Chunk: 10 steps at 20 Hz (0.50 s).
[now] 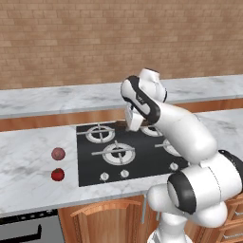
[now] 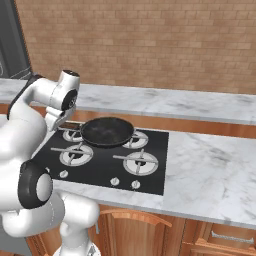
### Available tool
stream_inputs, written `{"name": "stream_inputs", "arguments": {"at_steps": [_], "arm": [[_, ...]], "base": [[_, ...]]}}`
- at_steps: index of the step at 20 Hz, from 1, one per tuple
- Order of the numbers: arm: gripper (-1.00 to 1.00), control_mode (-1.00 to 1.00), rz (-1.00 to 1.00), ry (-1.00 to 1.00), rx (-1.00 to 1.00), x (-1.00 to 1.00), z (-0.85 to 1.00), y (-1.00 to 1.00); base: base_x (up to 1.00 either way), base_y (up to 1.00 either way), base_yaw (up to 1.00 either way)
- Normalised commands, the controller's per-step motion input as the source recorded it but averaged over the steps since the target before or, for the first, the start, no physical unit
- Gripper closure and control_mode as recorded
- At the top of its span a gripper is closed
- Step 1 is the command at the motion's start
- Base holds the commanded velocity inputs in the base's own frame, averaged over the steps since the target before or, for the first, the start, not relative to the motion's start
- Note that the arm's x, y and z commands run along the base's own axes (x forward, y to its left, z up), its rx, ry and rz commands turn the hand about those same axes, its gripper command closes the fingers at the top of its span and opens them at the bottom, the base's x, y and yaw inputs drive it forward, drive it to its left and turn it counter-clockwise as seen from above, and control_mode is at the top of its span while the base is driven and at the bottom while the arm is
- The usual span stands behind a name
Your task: Place the pan on the front right burner on the stove. Then place the tomato and the onion in the pan and turn on the front right burner.
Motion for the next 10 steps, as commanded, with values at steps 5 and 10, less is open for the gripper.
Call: {"name": "stream_inputs", "arguments": {"at_steps": [5,10], "arm": [[1.0,-1.0,0.0,0.02,0.0,0.18,-0.07,-0.32],[1.0,-1.0,0.0,0.0,0.0,0.05,-0.22,-0.3]], "base": [[0.0,0.0,0.0],[0.0,0.0,0.0]]}}
